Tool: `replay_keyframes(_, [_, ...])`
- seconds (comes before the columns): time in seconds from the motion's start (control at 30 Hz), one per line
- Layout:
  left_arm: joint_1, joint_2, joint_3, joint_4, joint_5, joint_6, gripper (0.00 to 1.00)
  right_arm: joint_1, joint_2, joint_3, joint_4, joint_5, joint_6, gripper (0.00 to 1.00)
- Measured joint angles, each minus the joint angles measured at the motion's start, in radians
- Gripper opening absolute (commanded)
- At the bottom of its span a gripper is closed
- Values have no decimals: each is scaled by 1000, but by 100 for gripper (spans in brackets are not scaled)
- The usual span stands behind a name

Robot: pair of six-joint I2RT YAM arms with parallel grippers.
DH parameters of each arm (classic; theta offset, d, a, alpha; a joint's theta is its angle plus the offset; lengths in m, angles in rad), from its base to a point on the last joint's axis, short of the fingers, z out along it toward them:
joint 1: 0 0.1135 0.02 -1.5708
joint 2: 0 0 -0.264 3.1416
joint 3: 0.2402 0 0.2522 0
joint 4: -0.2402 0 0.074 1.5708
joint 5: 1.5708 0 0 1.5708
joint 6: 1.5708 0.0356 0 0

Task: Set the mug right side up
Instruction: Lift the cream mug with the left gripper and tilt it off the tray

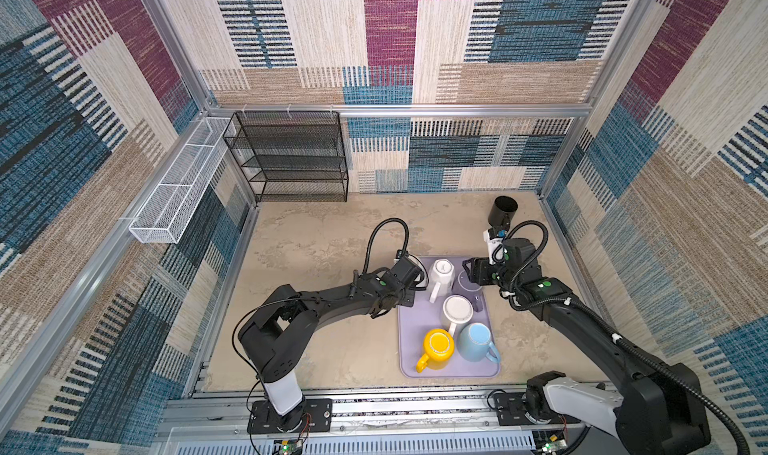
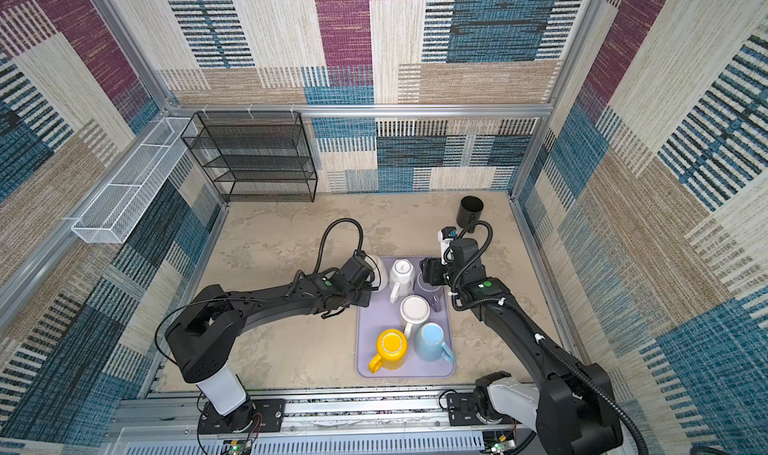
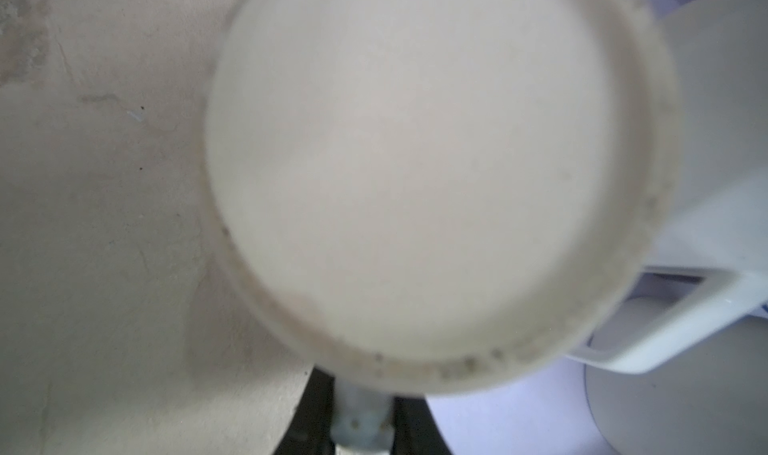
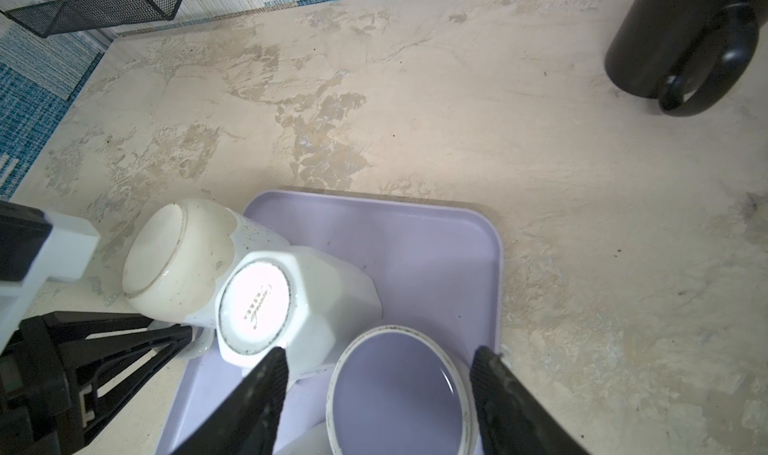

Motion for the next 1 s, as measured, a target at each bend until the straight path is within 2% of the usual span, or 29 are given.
replay_keyframes(0.6, [46,-89,-100,87,89,-7,0,1,2,0,0,0,0,72])
replay_keyframes(0.83, [61,-114,-115,43,37,-11,0,2,2,0,0,0,0,72])
replay_keyframes(1.0, [60,-129,-126,38,39,-11,0,2,2,0,0,0,0,72])
